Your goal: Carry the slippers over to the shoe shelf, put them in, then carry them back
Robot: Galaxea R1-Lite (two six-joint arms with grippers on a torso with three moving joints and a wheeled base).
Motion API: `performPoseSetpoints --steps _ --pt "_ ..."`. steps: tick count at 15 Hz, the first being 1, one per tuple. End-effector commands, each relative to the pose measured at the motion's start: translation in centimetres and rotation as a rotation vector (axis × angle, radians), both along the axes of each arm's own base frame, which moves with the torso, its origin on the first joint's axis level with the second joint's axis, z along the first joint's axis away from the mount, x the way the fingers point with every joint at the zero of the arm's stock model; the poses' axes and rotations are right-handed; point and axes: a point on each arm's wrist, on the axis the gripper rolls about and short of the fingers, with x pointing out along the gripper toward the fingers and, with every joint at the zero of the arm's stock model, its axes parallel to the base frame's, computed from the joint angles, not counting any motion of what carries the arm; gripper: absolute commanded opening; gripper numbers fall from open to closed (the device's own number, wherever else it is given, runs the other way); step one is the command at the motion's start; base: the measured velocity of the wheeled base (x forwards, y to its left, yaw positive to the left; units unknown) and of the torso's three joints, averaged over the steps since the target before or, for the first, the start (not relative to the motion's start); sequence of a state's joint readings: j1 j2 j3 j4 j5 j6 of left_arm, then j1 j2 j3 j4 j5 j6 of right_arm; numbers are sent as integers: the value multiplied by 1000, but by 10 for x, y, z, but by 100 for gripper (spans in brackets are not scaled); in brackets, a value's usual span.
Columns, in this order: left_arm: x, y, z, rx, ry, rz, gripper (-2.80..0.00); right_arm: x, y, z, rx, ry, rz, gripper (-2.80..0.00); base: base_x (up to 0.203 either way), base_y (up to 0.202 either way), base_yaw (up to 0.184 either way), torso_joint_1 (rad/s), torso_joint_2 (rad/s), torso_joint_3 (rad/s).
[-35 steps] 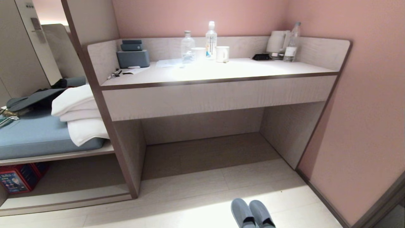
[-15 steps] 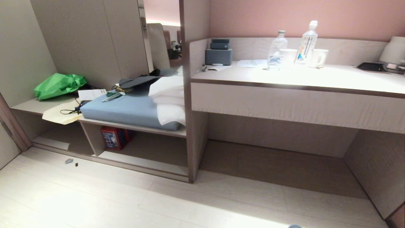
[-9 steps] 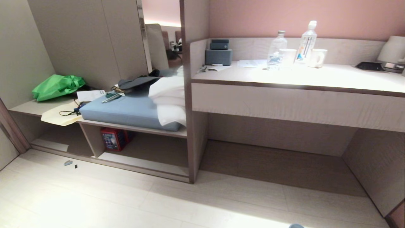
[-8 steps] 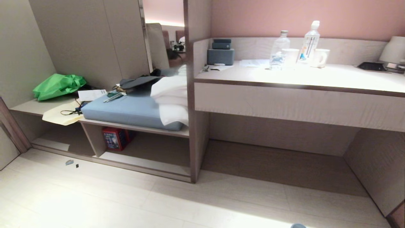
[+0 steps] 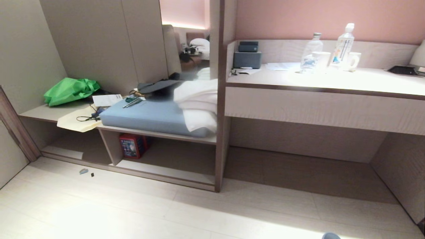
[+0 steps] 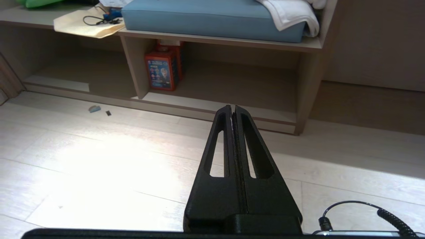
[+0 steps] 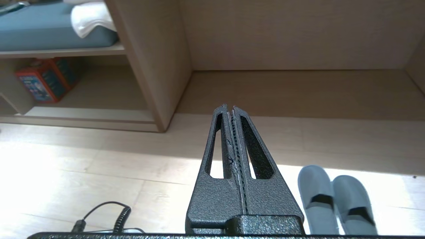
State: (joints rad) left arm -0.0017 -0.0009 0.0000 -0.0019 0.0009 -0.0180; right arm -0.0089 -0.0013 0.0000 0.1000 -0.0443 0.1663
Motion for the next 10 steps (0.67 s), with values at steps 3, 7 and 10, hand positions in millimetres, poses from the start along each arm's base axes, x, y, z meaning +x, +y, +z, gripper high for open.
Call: performPoseSetpoints --steps 3,7,10 --pt "0 0 0 0 -2 1 -280 0 0 0 1 -1 1 -280 0 194 -2 2 2 3" --pt "0 0 0 0 -1 0 -280 0 0 0 1 -1 -1 -280 0 195 -2 2 3 -1" --pt "0 0 0 0 -1 1 -280 0 0 0 4 -1 0 -280 0 193 -3 3 3 4"
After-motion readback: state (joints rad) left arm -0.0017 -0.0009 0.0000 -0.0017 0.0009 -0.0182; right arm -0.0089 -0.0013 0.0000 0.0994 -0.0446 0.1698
